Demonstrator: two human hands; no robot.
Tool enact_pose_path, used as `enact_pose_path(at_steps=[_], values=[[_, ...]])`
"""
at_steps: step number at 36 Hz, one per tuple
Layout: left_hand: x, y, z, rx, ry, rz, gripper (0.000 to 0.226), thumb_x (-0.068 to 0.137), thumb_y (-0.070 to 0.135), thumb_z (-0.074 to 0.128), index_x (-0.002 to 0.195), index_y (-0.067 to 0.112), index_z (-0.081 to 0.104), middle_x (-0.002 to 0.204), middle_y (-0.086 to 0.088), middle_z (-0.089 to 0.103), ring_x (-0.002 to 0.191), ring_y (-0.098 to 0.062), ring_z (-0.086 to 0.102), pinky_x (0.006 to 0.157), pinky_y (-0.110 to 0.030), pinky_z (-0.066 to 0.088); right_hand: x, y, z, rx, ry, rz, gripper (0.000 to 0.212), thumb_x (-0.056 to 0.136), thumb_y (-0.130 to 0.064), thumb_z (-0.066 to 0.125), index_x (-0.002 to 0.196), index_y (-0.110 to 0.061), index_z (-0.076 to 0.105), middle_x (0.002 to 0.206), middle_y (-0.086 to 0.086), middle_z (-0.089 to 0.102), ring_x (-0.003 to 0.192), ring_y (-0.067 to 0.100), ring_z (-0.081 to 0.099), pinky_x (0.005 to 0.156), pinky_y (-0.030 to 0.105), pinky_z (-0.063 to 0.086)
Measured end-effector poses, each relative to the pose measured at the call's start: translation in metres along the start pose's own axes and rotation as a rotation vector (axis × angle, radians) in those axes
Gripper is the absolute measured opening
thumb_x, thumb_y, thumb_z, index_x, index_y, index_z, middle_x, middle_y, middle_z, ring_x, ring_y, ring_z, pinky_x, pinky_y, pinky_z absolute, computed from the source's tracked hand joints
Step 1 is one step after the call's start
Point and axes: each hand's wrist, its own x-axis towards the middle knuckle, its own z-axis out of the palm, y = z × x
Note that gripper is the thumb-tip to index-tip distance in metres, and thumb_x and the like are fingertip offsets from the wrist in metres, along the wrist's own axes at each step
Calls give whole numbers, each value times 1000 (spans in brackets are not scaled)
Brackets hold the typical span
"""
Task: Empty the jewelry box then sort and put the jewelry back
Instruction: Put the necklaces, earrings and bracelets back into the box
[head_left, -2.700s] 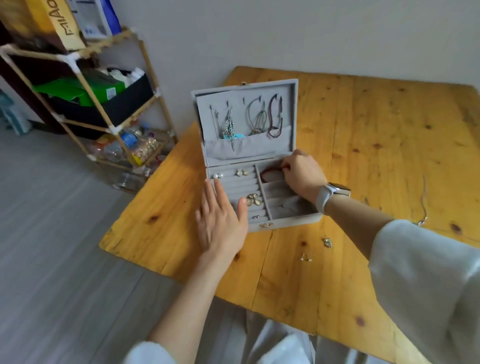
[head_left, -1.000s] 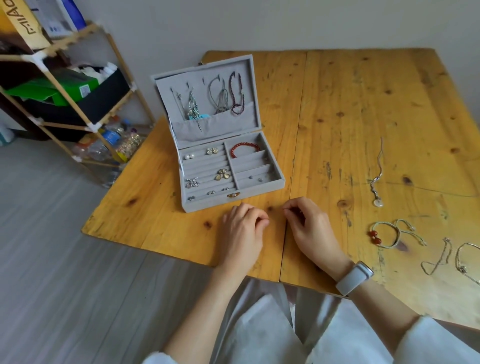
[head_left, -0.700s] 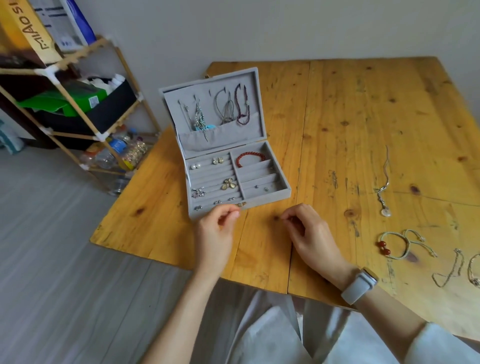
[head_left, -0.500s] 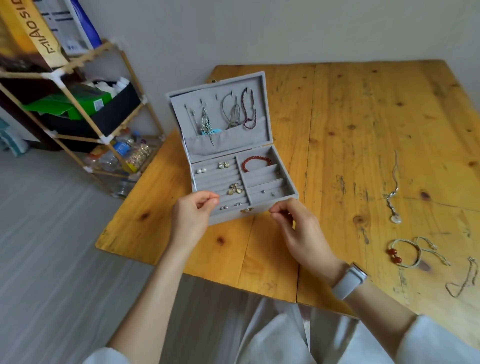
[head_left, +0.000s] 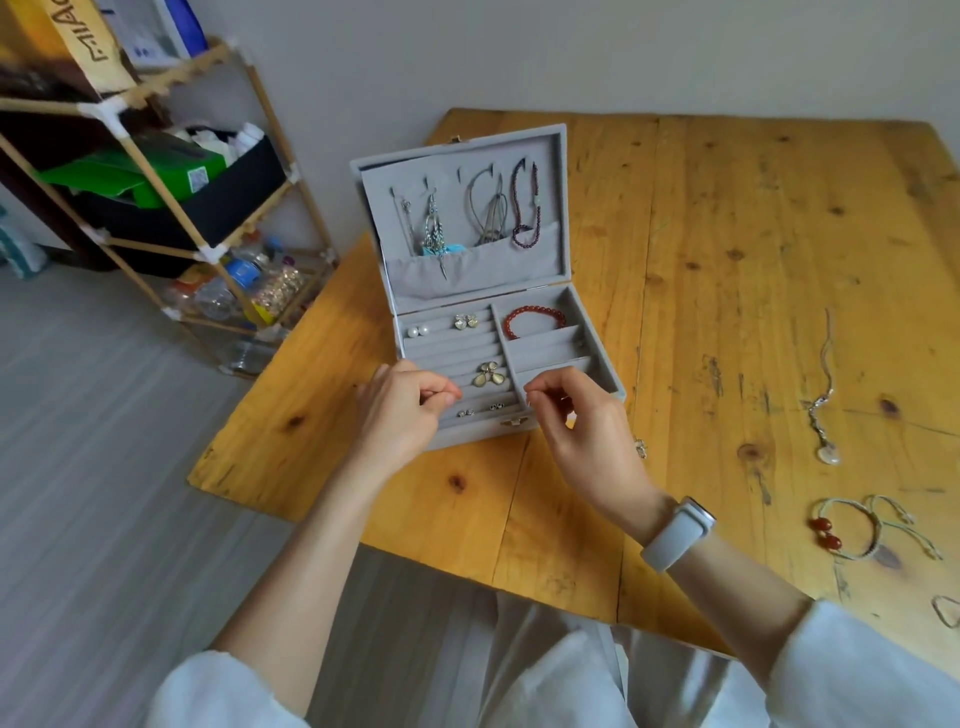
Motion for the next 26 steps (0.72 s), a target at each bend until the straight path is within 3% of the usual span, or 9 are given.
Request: enact_pose_path(at_steps=[3,8,15,21,26], values=[[-1,1,-1,100,-25,6,13,89,23,59,87,29,70,92,7,55,94,-11,37,76,-26,17,0,-1,2,6,-5,6,9,88,-4,56,89,-11,59,82,-2,60,73,11,55,66,14,43],[0,5,0,141,4,-14,11,87,24,62,84,32,68,89,8,52,90,-10,36,70,-27,14,3,-6,4,11,-6,17,13,87,-4,56,86,-16,55,79,-7,56,71,4,53,64,12,42],[0,7,0,172,32,1,4,83,24,66,86,27,67,89,7,49,100,-18,44,74,-28,20,14,-9,7,-4,-7,25,5,87,-3,55,87,-8,58,80,-5,57,71,1,53,65,13,42],[-11,-2,5,236,137,176,10,82,16,64,87,21,71,88,2,54,94,-22,47,72,-30,19,27,-6,11,-61,-65,18,5,85,-1,56,85,-6,57,79,0,58,69,12,51,64,18,41],[-29,-12,14,119,295,179,18,79,21,58,90,18,71,91,-2,55,89,-24,50,75,-35,36,43,-1,19,-161,-170,-13,7,83,-1,56,88,-2,61,85,11,64,74,16,52,65,16,35]])
